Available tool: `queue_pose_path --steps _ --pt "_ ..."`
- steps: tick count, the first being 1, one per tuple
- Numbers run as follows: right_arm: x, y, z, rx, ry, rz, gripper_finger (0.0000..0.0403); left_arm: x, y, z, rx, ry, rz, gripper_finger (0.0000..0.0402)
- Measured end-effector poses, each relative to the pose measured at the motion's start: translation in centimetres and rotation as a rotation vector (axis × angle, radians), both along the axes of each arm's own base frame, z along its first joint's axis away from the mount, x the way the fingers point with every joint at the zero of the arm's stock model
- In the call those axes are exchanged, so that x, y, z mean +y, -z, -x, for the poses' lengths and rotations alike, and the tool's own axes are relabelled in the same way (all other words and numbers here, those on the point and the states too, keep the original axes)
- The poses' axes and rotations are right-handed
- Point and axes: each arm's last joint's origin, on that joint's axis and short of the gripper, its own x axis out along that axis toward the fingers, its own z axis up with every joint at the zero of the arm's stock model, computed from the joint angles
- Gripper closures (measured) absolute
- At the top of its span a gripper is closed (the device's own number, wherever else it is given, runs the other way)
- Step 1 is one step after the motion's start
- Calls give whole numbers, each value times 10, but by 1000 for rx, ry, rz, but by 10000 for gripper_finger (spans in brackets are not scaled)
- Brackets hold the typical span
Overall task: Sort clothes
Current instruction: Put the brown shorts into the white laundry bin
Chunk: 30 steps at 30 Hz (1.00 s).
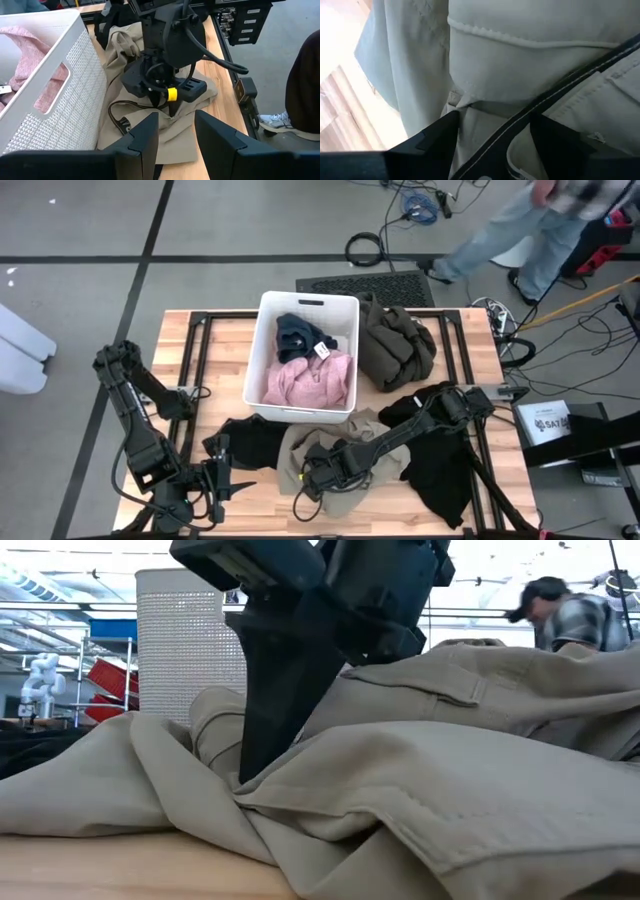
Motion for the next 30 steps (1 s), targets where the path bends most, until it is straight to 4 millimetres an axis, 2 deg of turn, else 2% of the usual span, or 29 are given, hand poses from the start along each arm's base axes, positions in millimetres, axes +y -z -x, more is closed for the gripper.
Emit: queue_pose_path --steps 4,9,10,14,19,24,28,30 --pt "-3 5 -1 26 3 0 227 0 0 0 0 0 -1 265" --pt "-8 5 -3 27 -27 -15 366 0 0 0 1 0 -1 265" --pt "-8 3 -3 18 -41 -17 383 0 0 0 1 0 -1 265" --pt "-5 -4 -7 -36 -82 -48 395 0 0 0 1 0 -1 265" --pt "-2 -39 -5 -150 -171 -54 400 0 0 0 2 1 -1 265" --pt "0 -114 11 -339 -216 6 401 0 0 0 2 1 -1 265" --pt "-2 -155 28 -436 -245 78 402 0 0 0 2 2 -1 265" --pt "-2 -182 40 -511 -259 104 402 0 0 0 3 2 -1 265"
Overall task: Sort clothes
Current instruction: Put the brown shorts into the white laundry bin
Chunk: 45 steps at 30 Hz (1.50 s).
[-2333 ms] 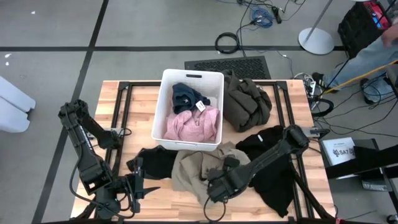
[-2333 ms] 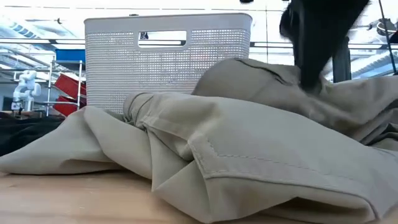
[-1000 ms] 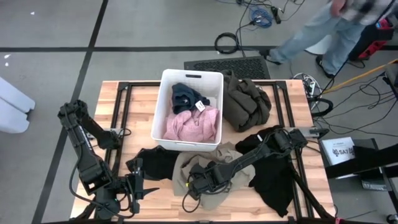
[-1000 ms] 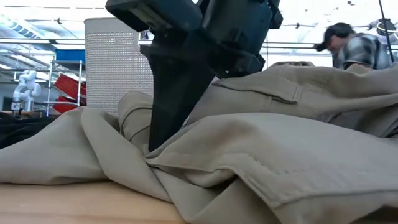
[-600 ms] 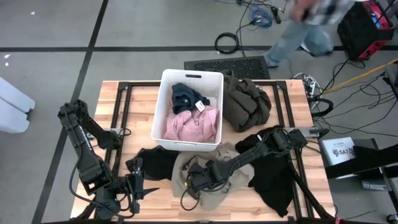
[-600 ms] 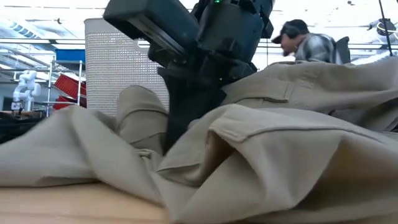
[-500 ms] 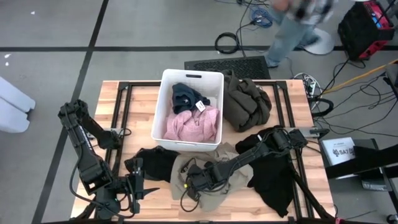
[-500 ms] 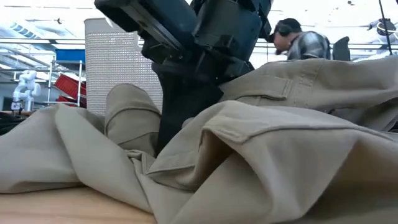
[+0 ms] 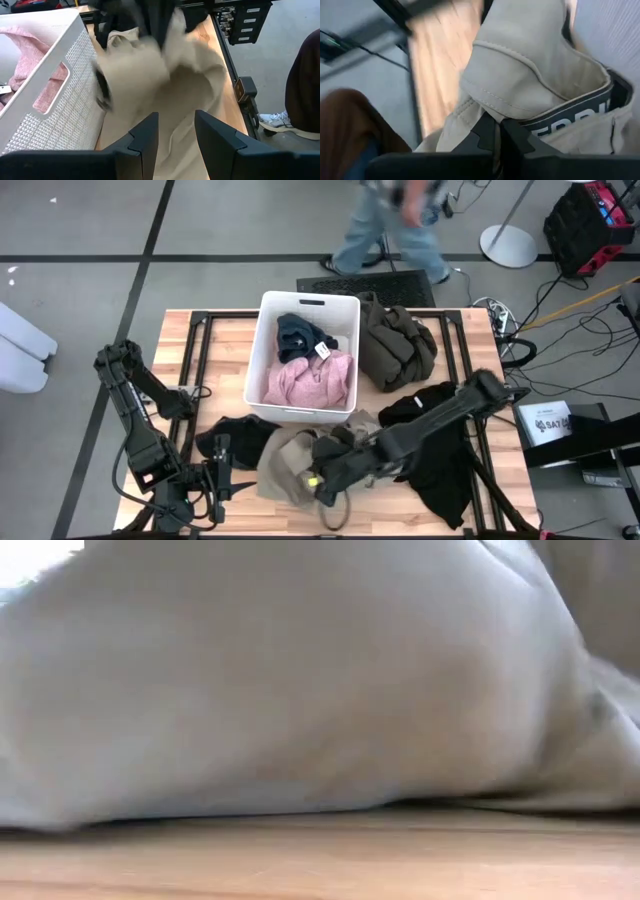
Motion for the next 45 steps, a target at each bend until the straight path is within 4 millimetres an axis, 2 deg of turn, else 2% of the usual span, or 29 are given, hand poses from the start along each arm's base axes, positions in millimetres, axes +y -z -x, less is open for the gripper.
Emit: queue_pose_path --steps 2,7,11,15,20,27,36,42,45 --pt "-1 -26 12 -81 -4 17 402 0 0 0 0 0 0 265" --pt "-5 -70 37 -232 -45 89 402 0 0 0 0 1 1 265" --pt "-17 -117 57 -438 -83 136 403 0 0 0 0 0 1 265" --pt "-30 -155 68 -657 -113 232 402 0 0 0 0 0 0 265" --pt "-57 -197 86 -892 -75 400 402 0 0 0 0 0 0 265" --pt "-103 -233 91 -1169 2 671 402 0 0 0 1 2 -3 265" --pt "-179 -257 94 -1496 87 742 402 0 0 0 2 5 -9 265" --pt "-211 -274 118 -1787 141 784 402 0 0 0 2 16 -27 265" --pt "-223 -276 125 -1846 123 795 402 0 0 0 2 18 -30 265"
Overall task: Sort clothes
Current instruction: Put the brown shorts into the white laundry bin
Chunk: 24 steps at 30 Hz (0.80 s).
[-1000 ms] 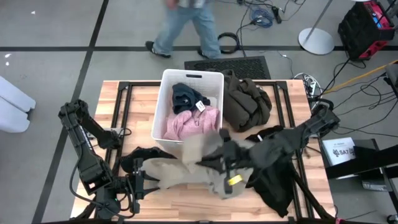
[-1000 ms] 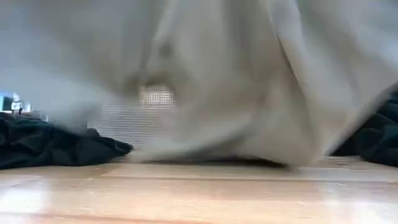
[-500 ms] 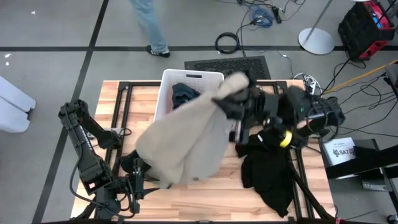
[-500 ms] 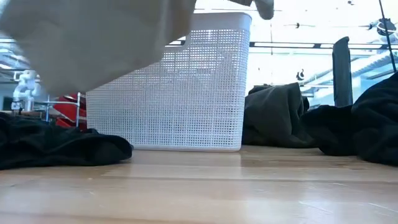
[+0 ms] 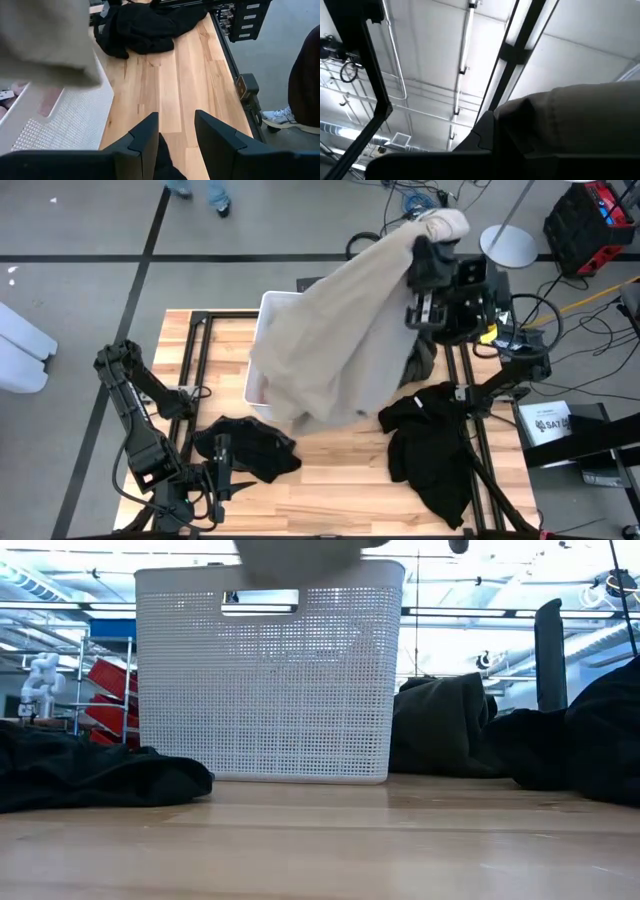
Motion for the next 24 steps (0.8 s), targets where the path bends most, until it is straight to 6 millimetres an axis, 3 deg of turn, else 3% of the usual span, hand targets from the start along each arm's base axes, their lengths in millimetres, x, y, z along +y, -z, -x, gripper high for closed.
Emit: queue_pose_path --steps 6,12,18,24 --pt "-29 6 -7 49 28 -24 402 1 0 -2 0 6 -22 265" --pt "-66 34 -44 188 -52 -84 402 6 0 -9 3 0 -60 265" --pt "-97 84 -99 376 -212 -171 402 14 1 -19 25 -10 -76 265" --pt "-117 146 -149 691 -472 -337 402 21 2 -28 73 3 -61 265"
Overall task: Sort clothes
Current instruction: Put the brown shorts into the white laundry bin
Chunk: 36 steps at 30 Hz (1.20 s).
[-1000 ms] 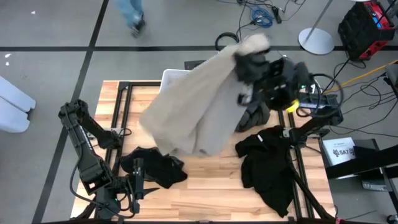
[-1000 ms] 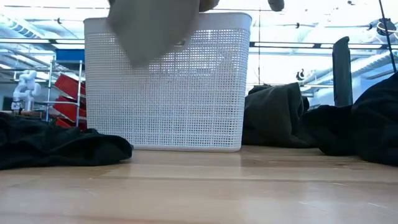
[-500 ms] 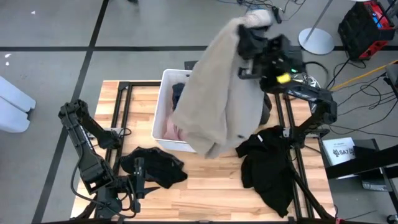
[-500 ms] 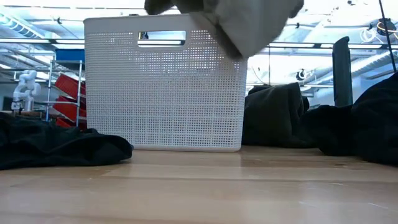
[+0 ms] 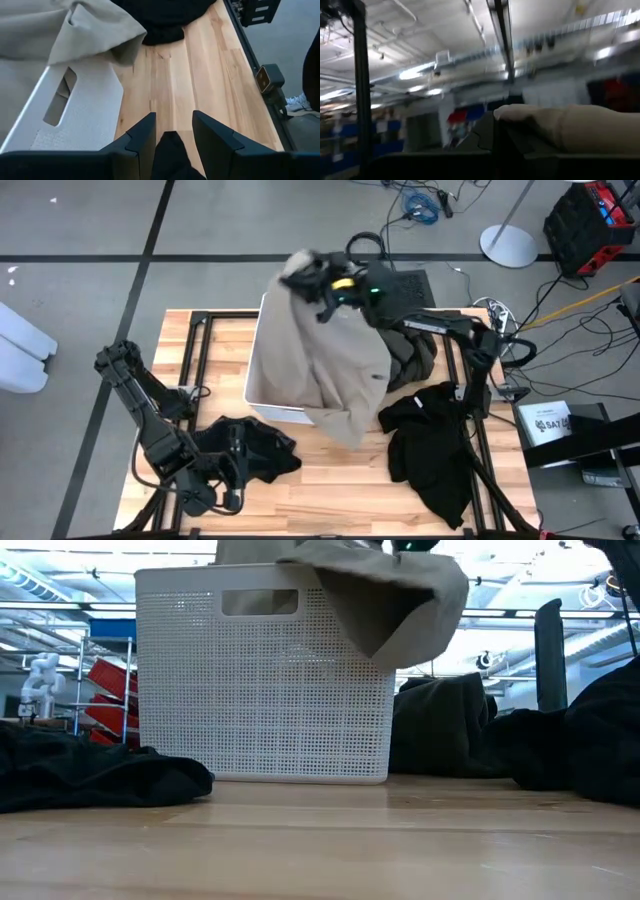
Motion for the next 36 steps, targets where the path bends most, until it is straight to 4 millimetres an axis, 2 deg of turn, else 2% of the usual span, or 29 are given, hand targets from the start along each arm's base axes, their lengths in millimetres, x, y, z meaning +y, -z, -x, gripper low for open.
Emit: queue_pose_path --steps 4,9,19,25,29,33,36 --pt "2 31 -21 201 -74 -53 402 1 0 -2 17 3 18 265" --pt "9 71 -33 549 -71 -91 402 0 1 -1 30 0 60 265" --pt "26 127 -19 1156 133 22 403 -8 6 0 39 7 63 265" --pt "32 144 -5 1415 272 103 403 -7 8 -3 43 -3 57 265" --pt "34 149 1 1510 295 114 403 -7 8 -4 43 -5 56 265" --pt "38 146 -2 1464 255 145 392 -6 8 -5 43 -9 55 265" --pt "40 132 -6 1346 257 138 372 -6 8 -5 44 1 40 265"
